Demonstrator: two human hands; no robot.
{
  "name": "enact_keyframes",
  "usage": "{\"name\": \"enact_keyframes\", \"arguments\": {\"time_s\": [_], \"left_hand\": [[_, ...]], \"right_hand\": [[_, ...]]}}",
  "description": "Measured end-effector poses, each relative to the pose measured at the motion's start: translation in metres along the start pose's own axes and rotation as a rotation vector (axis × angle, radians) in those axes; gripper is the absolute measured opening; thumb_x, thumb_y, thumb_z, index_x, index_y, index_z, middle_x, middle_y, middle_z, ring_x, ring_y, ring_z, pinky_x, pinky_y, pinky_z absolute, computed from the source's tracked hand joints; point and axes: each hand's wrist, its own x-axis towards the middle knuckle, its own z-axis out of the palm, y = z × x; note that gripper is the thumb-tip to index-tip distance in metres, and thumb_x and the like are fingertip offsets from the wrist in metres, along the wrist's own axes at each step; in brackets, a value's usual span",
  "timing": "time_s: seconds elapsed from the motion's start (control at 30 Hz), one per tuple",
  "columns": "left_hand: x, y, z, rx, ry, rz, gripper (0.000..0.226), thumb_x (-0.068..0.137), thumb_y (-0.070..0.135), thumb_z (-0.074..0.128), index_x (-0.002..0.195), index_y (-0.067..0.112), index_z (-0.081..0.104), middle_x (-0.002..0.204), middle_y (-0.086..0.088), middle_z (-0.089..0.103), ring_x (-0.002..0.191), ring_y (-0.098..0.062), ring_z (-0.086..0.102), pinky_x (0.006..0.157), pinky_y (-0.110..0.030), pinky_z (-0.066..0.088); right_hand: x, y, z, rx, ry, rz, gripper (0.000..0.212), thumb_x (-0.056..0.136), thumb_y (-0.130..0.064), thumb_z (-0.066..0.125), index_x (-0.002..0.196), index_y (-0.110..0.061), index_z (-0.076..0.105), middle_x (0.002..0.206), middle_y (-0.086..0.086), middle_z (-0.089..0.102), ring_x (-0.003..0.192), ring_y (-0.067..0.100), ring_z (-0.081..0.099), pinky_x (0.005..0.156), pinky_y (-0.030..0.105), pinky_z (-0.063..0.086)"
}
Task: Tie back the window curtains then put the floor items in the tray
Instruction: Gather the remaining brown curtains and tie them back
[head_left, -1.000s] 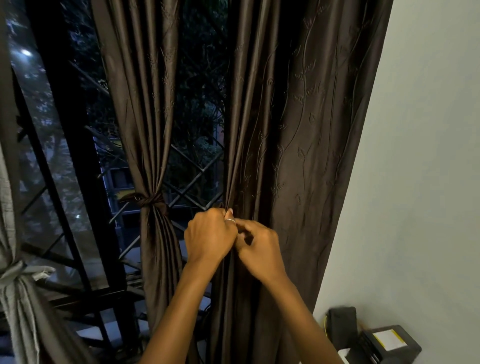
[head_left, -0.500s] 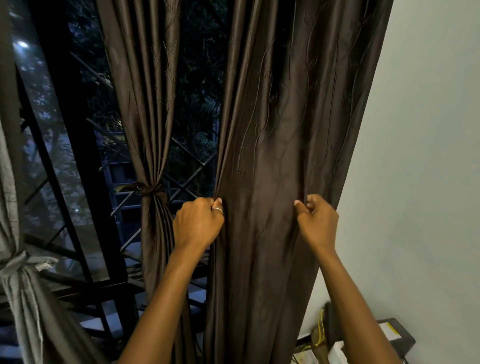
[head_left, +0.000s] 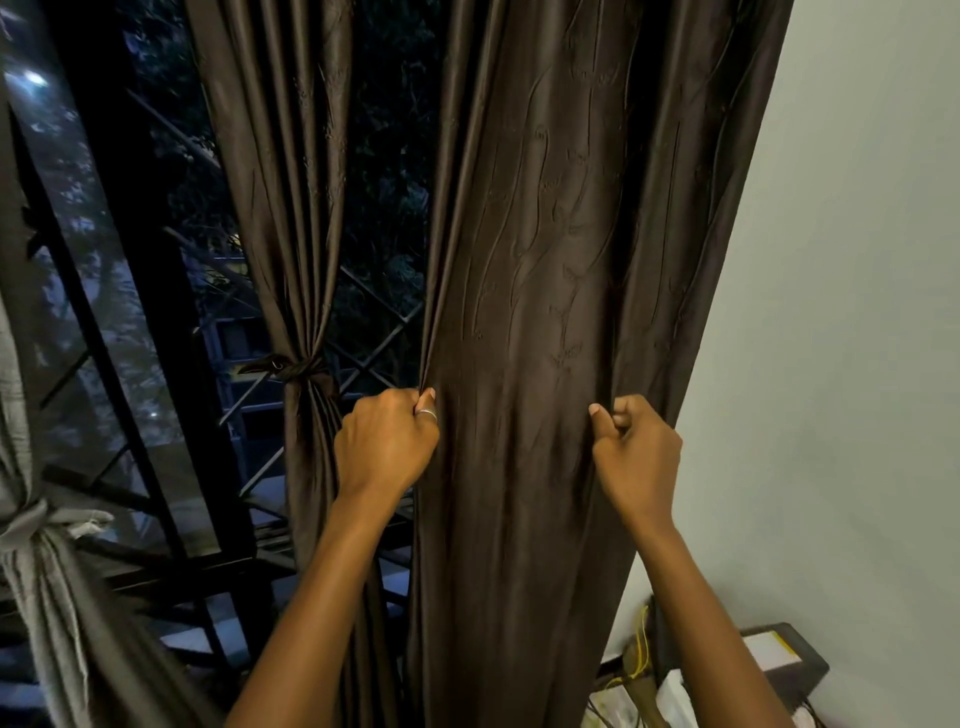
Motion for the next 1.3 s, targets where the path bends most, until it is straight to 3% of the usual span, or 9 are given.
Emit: {"name": "enact_keyframes", "arguments": {"time_s": [0.17, 0.33, 0.53, 0.73, 0.87, 0.97, 1.13, 1.3], "left_hand": [[-0.002, 0.003, 0.003, -0.026, -0.023, 0.017, 0.054, 0.102, 0.036, 0.05, 0.051, 0.02, 0.039, 0.049, 0.003, 0.045, 0.047, -0.018, 0.048, 0.044, -0.027, 0.022], [-0.008, 0.008, 0.009, -0.084, -0.034, 0.067, 0.055, 0.101, 0.036, 0.052, 0.051, 0.019, 0.036, 0.044, 0.005, 0.039, 0.04, -0.015, 0.042, 0.044, -0.027, 0.019], [-0.016, 0.018, 0.018, -0.139, -0.05, 0.069, 0.054, 0.101, 0.04, 0.051, 0.052, 0.02, 0.038, 0.045, 0.003, 0.044, 0.044, -0.017, 0.047, 0.044, -0.029, 0.023], [-0.019, 0.021, 0.025, -0.241, -0.082, 0.09, 0.053, 0.102, 0.043, 0.048, 0.053, 0.022, 0.046, 0.047, 0.004, 0.048, 0.047, -0.011, 0.05, 0.048, -0.028, 0.027], [-0.017, 0.029, 0.022, -0.214, -0.123, 0.037, 0.066, 0.098, 0.063, 0.038, 0.052, 0.018, 0.053, 0.047, 0.002, 0.054, 0.048, -0.014, 0.055, 0.048, -0.029, 0.036], [-0.015, 0.043, 0.019, -0.095, -0.095, -0.01, 0.073, 0.087, 0.08, 0.04, 0.05, 0.017, 0.049, 0.047, 0.0, 0.051, 0.049, -0.021, 0.055, 0.047, -0.029, 0.038], [-0.008, 0.057, 0.02, 0.043, -0.086, -0.084, 0.051, 0.095, 0.05, 0.049, 0.063, 0.011, 0.056, 0.071, -0.012, 0.065, 0.069, -0.034, 0.063, 0.057, -0.035, 0.044], [-0.011, 0.057, 0.023, 0.044, -0.08, -0.042, 0.044, 0.099, 0.04, 0.047, 0.068, 0.01, 0.057, 0.076, -0.013, 0.066, 0.074, -0.035, 0.064, 0.058, -0.035, 0.039]], "right_hand": [[-0.017, -0.017, 0.011, 0.052, -0.054, -0.111, 0.022, 0.096, -0.021, 0.067, 0.078, -0.012, 0.06, 0.064, -0.003, 0.06, 0.056, 0.014, 0.058, 0.056, 0.034, 0.051], [-0.034, -0.033, 0.025, 0.095, -0.09, -0.218, 0.024, 0.096, -0.019, 0.067, 0.075, -0.014, 0.056, 0.062, -0.004, 0.057, 0.052, 0.008, 0.052, 0.05, 0.029, 0.045], [-0.051, -0.048, 0.042, 0.187, -0.151, -0.277, 0.027, 0.096, -0.017, 0.066, 0.072, -0.016, 0.054, 0.064, -0.005, 0.054, 0.054, 0.008, 0.049, 0.05, 0.022, 0.036], [-0.066, -0.053, 0.057, 0.162, -0.151, -0.27, 0.019, 0.096, -0.01, 0.063, 0.077, -0.012, 0.059, 0.072, -0.005, 0.055, 0.059, 0.006, 0.047, 0.054, 0.025, 0.039], [-0.068, -0.056, 0.06, 0.11, -0.122, -0.288, 0.01, 0.094, -0.006, 0.063, 0.085, -0.007, 0.067, 0.075, 0.001, 0.06, 0.062, 0.01, 0.053, 0.054, 0.026, 0.04], [-0.07, -0.057, 0.063, 0.064, -0.121, -0.305, 0.009, 0.092, -0.007, 0.066, 0.084, -0.005, 0.068, 0.072, 0.003, 0.061, 0.059, 0.007, 0.05, 0.053, 0.02, 0.032], [-0.068, -0.055, 0.063, 0.089, -0.115, -0.321, 0.005, 0.091, -0.003, 0.067, 0.092, -0.005, 0.072, 0.073, 0.004, 0.063, 0.059, 0.012, 0.056, 0.051, 0.028, 0.042], [-0.057, -0.047, 0.056, 0.152, -0.168, -0.347, 0.017, 0.095, -0.004, 0.064, 0.078, -0.008, 0.068, 0.07, 0.001, 0.06, 0.059, 0.01, 0.055, 0.052, 0.033, 0.045]]}}
